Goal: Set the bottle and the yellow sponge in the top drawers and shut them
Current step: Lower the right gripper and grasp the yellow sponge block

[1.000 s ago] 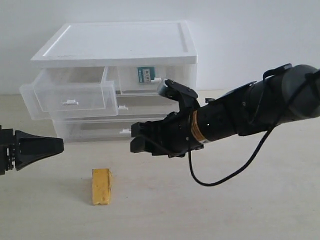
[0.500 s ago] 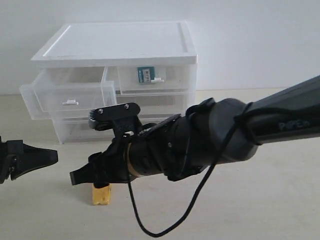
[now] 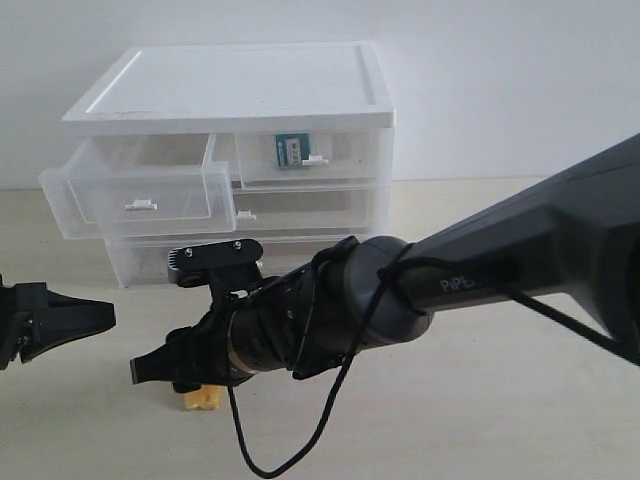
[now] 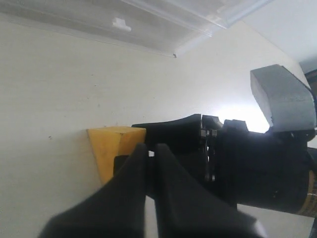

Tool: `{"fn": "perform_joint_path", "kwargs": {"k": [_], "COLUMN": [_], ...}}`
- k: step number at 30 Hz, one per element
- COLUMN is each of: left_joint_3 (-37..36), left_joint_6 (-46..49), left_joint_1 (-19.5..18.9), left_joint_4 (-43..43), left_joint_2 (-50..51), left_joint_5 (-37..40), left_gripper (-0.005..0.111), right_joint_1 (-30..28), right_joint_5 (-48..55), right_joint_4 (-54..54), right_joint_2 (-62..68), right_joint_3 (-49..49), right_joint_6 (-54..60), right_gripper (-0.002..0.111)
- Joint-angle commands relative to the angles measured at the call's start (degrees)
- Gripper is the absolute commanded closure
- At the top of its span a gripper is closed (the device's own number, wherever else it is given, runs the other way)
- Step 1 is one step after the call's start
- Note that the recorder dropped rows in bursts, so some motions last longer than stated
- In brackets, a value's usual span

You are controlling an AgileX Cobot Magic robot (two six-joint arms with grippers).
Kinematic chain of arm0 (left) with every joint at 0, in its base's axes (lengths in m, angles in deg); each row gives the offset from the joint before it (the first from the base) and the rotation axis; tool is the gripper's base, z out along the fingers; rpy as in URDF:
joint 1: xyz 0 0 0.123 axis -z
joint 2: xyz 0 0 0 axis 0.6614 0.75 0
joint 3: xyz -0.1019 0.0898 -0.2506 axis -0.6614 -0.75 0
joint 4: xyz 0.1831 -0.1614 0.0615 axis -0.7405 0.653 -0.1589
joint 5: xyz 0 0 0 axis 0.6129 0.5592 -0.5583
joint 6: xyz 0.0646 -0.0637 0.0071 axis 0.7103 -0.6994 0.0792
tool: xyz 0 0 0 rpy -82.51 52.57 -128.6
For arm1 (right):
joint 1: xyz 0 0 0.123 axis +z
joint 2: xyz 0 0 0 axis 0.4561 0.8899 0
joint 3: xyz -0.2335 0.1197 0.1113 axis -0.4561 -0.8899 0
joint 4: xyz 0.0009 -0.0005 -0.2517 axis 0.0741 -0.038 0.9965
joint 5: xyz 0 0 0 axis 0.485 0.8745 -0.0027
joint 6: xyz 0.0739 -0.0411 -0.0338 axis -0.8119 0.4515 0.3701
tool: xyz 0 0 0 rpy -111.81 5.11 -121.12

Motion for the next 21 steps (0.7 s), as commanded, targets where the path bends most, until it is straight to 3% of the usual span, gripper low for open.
{"fn": "perform_joint_path", "kwargs": {"k": [1,17,19,21], "left_joint_3": [-0.2,-0.2,-0.2,-0.2], "left_joint_6": [0.6,0.6,0.6,0.6], "left_joint_1": [-0.2,-0.2,-0.2,-0.2], "left_joint_4": [0.4,0.4,0.5,0.5], "left_joint_2": [-0.6,-0.6,-0.6,-0.6], "left_joint_5": [0.3,0.3,0.3,0.3], "left_gripper": [0.103,0.103,0.103,0.103], "right_joint_1": [0.0,0.0,0.0,0.0], "right_joint_5": [1.4,3.5,3.9,3.9], "right_joint_4": [0.0,0.0,0.0,0.0], "right_joint_2": [0.1,4.0,4.0,4.0], "right_joint_3": [0.5,2.3,2.3,2.3], "right_joint_6": [-0.3,-1.5,-1.5,-1.5], "right_gripper": [0.057,0.057,0.062,0.078]}}
